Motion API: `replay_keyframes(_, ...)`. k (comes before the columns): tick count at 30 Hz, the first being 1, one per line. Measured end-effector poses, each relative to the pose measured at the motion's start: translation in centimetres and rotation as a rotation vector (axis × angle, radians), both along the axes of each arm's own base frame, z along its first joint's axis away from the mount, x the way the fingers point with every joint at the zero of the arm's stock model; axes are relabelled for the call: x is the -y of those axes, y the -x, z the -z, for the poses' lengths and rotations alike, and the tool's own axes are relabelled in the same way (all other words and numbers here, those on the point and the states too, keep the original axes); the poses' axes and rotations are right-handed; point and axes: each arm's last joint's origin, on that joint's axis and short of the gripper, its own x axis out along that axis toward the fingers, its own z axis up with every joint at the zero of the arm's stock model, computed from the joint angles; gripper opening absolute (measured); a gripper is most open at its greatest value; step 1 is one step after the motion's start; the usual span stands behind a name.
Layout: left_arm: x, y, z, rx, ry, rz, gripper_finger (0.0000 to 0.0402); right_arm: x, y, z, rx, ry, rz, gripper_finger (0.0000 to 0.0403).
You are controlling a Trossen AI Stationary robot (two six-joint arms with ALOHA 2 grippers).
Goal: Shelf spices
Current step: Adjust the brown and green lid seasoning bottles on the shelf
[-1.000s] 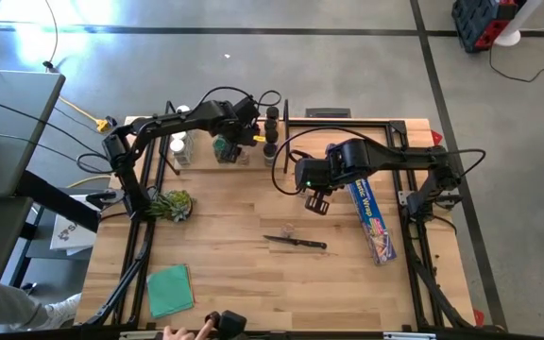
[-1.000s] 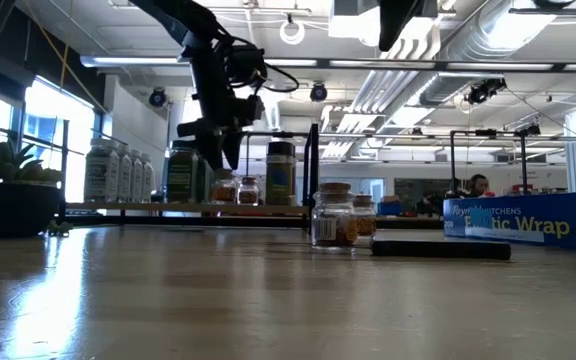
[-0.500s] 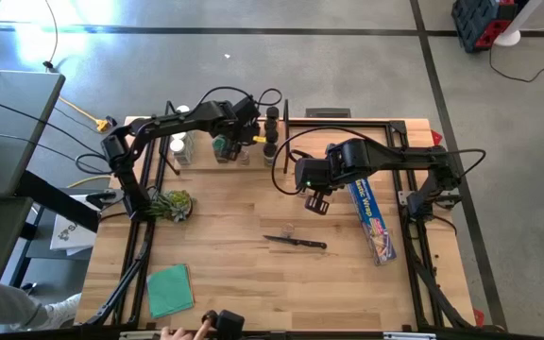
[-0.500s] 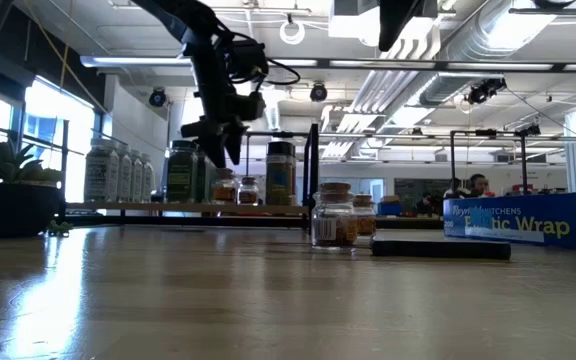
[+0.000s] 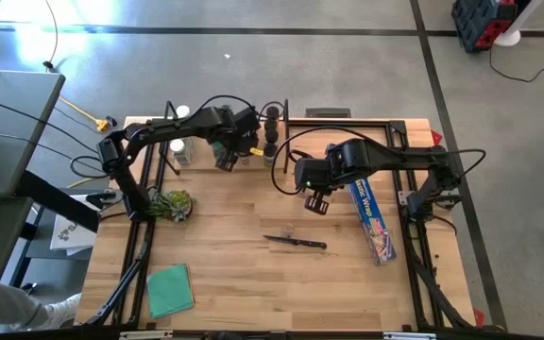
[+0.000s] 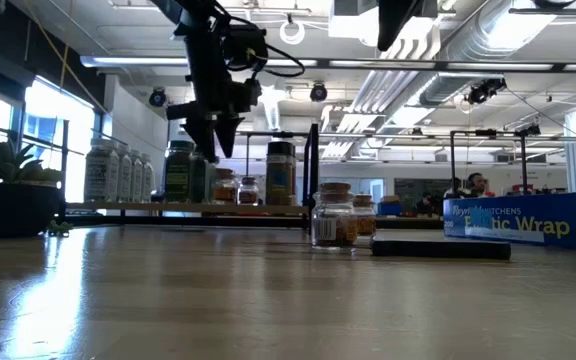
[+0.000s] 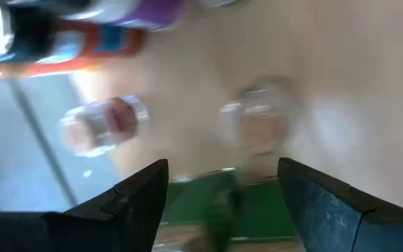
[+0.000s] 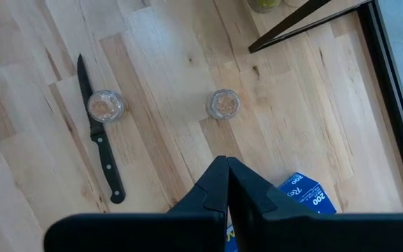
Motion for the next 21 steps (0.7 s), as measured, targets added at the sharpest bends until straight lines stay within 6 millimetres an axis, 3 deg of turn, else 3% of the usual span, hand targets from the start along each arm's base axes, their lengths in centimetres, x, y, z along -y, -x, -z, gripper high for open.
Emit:
replay_keyframes(7,1.3,0.0,0.2,-0.011,0.096,0.004,0.0266,0.0,0.0,0.0,0.0,0.0,-0.001,0.0)
replay_keyframes(21,-0.5,-0.7,1.8,-0.041,0.001,-0.048,0.0266,0.0,-0.1,0.0,0.007,0.0,-0.008,0.0)
